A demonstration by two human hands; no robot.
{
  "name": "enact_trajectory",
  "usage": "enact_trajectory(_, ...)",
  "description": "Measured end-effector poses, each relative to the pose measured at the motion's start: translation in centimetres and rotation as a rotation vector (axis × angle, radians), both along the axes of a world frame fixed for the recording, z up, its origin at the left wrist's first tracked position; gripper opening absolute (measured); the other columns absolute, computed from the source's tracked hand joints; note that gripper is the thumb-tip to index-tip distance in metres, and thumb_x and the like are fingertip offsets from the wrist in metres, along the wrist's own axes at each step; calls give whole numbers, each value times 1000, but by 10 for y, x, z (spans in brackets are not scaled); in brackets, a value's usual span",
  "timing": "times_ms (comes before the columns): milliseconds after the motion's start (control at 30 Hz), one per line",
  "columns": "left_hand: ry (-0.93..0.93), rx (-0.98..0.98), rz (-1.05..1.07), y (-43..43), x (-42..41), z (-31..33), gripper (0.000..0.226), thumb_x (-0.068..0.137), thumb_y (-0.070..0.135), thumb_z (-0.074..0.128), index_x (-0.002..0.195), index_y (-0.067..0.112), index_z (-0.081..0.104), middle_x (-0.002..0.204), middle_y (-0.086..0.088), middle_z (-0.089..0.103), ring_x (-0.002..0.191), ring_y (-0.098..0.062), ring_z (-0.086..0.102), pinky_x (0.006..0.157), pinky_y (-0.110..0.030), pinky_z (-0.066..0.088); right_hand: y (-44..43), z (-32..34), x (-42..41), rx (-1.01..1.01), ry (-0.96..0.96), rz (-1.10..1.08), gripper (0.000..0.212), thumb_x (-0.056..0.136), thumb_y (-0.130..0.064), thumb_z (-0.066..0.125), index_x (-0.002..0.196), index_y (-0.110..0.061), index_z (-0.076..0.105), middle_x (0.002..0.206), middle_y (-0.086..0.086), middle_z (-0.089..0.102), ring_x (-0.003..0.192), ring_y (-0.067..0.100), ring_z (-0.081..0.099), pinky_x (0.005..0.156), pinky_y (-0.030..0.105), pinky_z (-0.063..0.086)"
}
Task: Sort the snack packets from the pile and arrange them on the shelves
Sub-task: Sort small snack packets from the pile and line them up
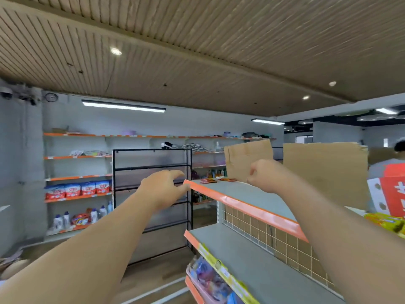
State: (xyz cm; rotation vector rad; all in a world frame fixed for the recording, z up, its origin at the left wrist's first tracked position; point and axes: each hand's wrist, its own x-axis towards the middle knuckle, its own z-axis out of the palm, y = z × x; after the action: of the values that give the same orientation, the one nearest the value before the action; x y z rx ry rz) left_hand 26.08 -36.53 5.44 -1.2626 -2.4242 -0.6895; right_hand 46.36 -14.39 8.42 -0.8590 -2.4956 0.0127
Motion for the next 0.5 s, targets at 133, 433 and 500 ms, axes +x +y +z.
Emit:
enact_trajectory(133, 3, -11, 7, 29, -38, -5, 55, 93, 62, 51, 144, 40, 50, 150, 10, 51, 138, -19, 47, 112, -47, 40, 27, -11, -41, -70, -14, 17, 13, 92, -30, 59, 87, -21, 66, 89, 9, 70, 75, 21, 62, 61, 29, 46)
enact_trajectory(433, 18, -48, -45, 165, -141, -5, 59, 91, 66, 53, 144, 40, 50, 148, 10, 54, 134, -17, 51, 110, -41, 43, 149, -11, -148, -133, -28, 28, 22, 94, -33, 61, 98, -15, 72, 96, 10, 70, 87, 24, 65, 78, 36, 54)
enact_trajectory(500, 31, -84, -57, 201, -170, -3, 58, 91, 66, 53, 144, 41, 50, 150, 10, 53, 135, -17, 50, 110, -42, 43, 181, -11, -173, -153, -54, 10, 18, 94, -30, 60, 99, -15, 70, 97, 8, 68, 88, 24, 63, 72, 32, 51)
